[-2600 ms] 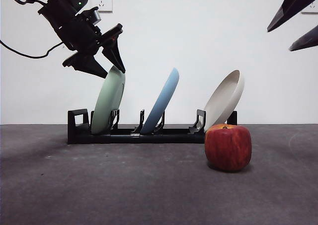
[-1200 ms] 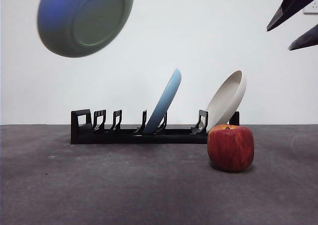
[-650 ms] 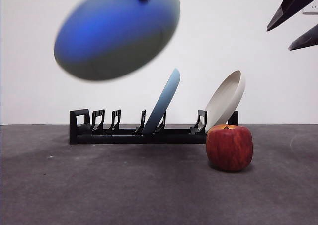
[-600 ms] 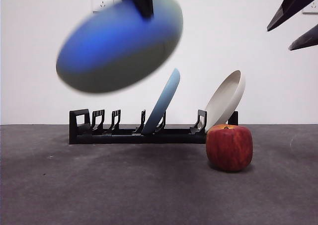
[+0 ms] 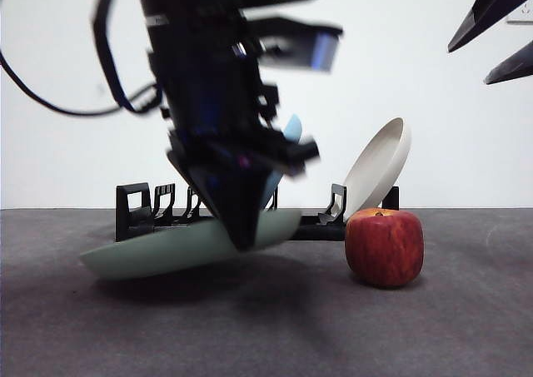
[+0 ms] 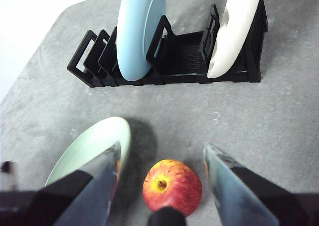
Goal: Take the green plate from the plate rack,put the plate on the table,take the apple from the table,put the apple in the plate
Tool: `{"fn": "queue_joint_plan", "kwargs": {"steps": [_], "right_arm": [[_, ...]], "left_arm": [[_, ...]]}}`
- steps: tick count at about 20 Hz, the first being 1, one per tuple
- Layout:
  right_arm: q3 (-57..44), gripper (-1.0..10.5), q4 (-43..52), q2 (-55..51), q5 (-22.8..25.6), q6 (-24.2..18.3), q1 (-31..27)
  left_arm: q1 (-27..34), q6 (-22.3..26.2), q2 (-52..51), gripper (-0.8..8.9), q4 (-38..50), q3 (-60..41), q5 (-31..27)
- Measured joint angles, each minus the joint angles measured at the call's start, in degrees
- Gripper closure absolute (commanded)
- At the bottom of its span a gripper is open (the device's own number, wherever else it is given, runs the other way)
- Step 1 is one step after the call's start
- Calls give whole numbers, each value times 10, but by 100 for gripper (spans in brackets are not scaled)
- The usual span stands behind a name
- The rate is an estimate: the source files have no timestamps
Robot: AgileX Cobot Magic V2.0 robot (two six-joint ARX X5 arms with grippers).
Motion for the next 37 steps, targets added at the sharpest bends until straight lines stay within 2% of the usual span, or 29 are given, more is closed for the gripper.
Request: {"fn": "queue_joint_plan", "kwargs": {"steps": [2, 3, 5, 6, 9, 10, 12, 13, 16, 18, 20, 23, 27, 31, 37], "right_arm": [[0, 663, 0, 0, -1, 0, 0], [0, 663, 0, 0, -1, 0, 0], [0, 662, -7, 0, -2, 0, 0], [0, 662, -11, 0, -2, 0, 0], [0, 651, -24, 0, -2, 0, 5], [0, 610, -26, 0, -2, 0, 8], [0, 412, -26, 0, -2, 0, 16], [2, 378, -34, 0, -2, -2, 21], [36, 378, -72, 9, 8, -18, 49], [82, 378, -117, 29, 44, -44, 85], [139, 378, -171, 64, 102, -75, 128], [212, 378, -235, 140, 195, -116, 196], [248, 378, -242, 260, 282, -146, 257], [252, 379, -241, 362, 299, -155, 267], [252, 380, -241, 445, 300, -156, 266]], "left_arm": [[0, 3, 26, 811, 18, 0, -5], [0, 5, 32, 775, 19, 0, -5], [0, 4, 33, 554, 19, 0, 3], [0, 4, 35, 491, 18, 0, 11], [6, -4, 34, 491, 17, 0, 11], [10, -11, 30, 491, 16, 0, 11], [23, -26, -5, 491, 13, -2, 11], [29, -32, -42, 491, 14, -2, 11], [49, -46, -169, 495, 15, -2, 11], [66, -52, -260, 495, 15, -2, 10], [83, -57, -355, 495, 16, -2, -3], [93, -60, -487, 500, 24, -1, -54], [95, -60, -616, 500, 28, 0, -110], [95, -60, -672, 500, 0, 2, -139], [95, -62, -673, 500, -51, 1, -153]]}}
